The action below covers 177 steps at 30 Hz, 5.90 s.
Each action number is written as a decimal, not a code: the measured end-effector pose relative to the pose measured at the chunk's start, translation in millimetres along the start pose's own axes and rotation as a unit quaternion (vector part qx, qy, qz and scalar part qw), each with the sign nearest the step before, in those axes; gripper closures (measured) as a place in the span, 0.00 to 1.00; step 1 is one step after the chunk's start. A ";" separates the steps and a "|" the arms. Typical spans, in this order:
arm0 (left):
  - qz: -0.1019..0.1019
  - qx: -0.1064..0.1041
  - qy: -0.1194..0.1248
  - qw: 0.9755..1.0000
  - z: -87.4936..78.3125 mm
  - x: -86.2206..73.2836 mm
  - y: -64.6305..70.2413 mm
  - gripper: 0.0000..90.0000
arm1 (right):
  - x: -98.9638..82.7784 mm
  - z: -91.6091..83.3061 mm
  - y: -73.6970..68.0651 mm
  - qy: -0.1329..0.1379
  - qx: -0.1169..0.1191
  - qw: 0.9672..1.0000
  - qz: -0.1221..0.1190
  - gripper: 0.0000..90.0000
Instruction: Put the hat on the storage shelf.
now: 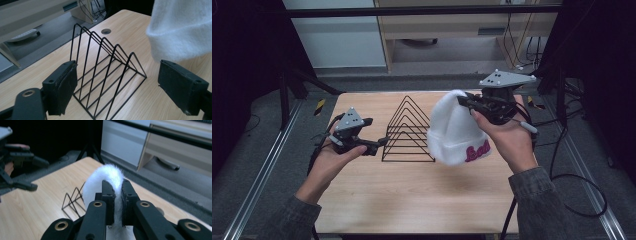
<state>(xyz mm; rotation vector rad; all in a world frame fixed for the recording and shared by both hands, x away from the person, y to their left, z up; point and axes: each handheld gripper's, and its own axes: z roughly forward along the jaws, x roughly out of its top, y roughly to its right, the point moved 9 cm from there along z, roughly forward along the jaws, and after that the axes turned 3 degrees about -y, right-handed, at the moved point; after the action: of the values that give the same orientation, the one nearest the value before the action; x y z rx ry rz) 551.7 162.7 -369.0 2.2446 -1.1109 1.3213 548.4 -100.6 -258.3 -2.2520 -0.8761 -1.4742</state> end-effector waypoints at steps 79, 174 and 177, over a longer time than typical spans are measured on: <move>-0.021 -0.003 0.006 1.000 20.3 48.5 -25.4 0.94 | 83.4 62.7 -4.2 0.013 -0.003 1.000 -0.014 0.93; -0.039 0.015 -0.041 0.998 42.2 -46.5 -59.1 0.94 | 9.6 129.0 -35.0 -0.065 0.058 0.996 -0.026 0.92; -0.037 0.013 -0.042 0.998 43.5 -50.0 -56.8 0.94 | 6.3 128.7 -36.3 -0.068 0.060 0.995 -0.028 0.92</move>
<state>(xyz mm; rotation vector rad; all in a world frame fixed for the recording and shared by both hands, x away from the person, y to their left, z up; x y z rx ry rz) 606.8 196.9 -427.5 2.3569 -1.0322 1.2286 618.8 1.1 -309.6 -2.2770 -1.0475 -1.2666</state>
